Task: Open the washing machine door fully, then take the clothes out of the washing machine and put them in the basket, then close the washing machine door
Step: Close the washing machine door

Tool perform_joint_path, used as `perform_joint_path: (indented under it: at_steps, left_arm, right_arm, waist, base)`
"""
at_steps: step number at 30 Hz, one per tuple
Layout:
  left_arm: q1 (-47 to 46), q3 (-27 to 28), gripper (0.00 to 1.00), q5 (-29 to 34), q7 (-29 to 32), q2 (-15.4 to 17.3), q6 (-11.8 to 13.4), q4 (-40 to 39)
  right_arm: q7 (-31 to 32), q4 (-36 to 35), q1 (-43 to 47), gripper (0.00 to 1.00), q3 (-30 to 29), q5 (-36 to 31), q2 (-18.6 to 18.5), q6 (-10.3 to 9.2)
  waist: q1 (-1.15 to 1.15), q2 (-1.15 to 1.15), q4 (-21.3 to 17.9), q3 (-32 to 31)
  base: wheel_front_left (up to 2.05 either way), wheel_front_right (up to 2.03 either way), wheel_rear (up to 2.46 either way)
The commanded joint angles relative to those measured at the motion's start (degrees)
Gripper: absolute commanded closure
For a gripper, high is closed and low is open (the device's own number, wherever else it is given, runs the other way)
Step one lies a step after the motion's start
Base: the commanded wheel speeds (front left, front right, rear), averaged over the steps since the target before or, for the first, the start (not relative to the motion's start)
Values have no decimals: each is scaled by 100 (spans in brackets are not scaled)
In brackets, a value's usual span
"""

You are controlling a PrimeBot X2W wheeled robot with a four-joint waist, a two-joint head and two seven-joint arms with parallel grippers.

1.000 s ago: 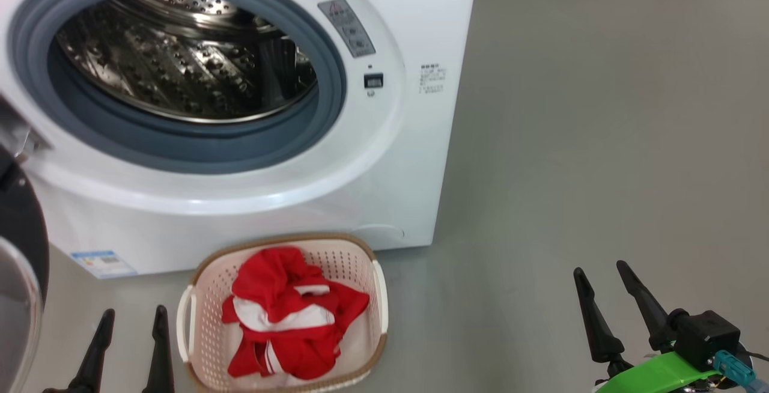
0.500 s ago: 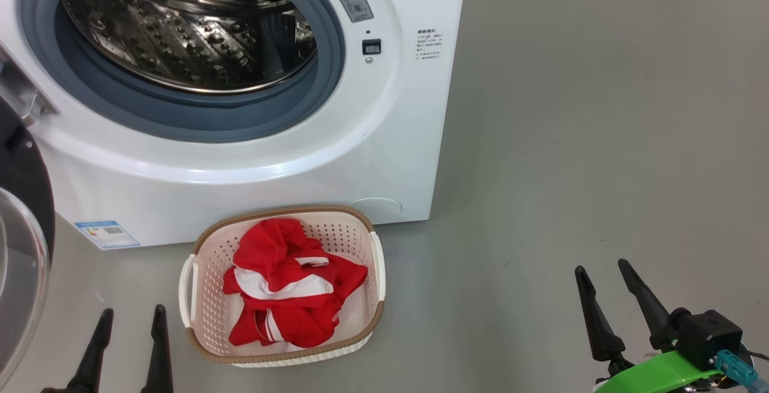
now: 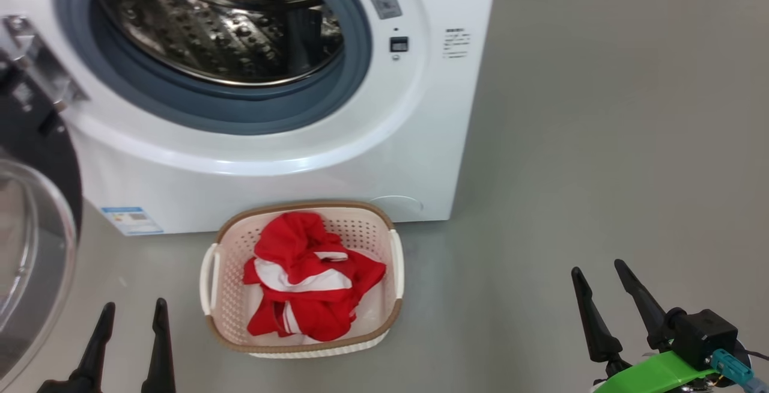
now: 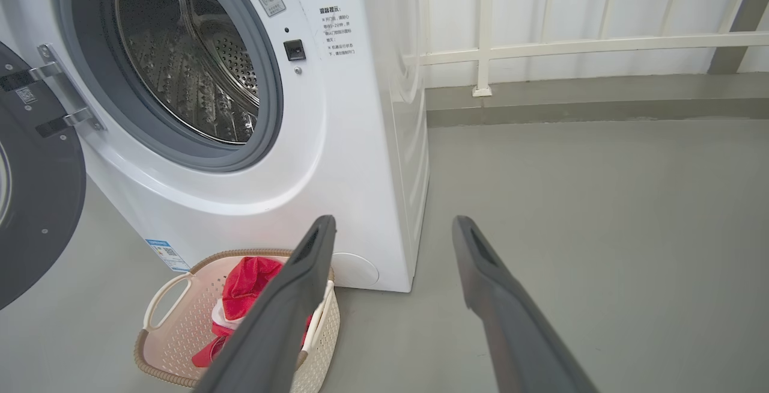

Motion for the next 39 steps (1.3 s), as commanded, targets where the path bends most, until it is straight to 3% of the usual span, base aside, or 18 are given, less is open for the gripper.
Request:
perform_joint_path:
  at_steps: [1, 26, 33, 39]
  left_arm:
    - [-144, 192, 0, -43, -70, 41, -29, -96]
    - [296, -294, 0, -715, -70, 33, 457, 117]
    - [419, -347, 0, -773, -70, 33, 546, 112]
    - [556, -307, 0, -901, -70, 33, 641, -21]
  right_arm:
    - [-37, -112, -165, 0, 139, -4, -86, 28]
    - [-37, 153, -321, 0, 805, 105, -488, 28]
    - [-37, 207, -300, 0, 922, 163, -473, 28]
    - [-37, 282, -415, 0, 1116, 201, -447, 28]
  waist:
    - [0, 0, 172, -44]
    - [0, 0, 2530, -334]
    - [0, 0, 2970, -482]
    - [0, 0, 3006, -497]
  base:
    - [0, 0, 0]
    - [0, 0, 0]
    - [0, 0, 0]
    - [0, 0, 0]
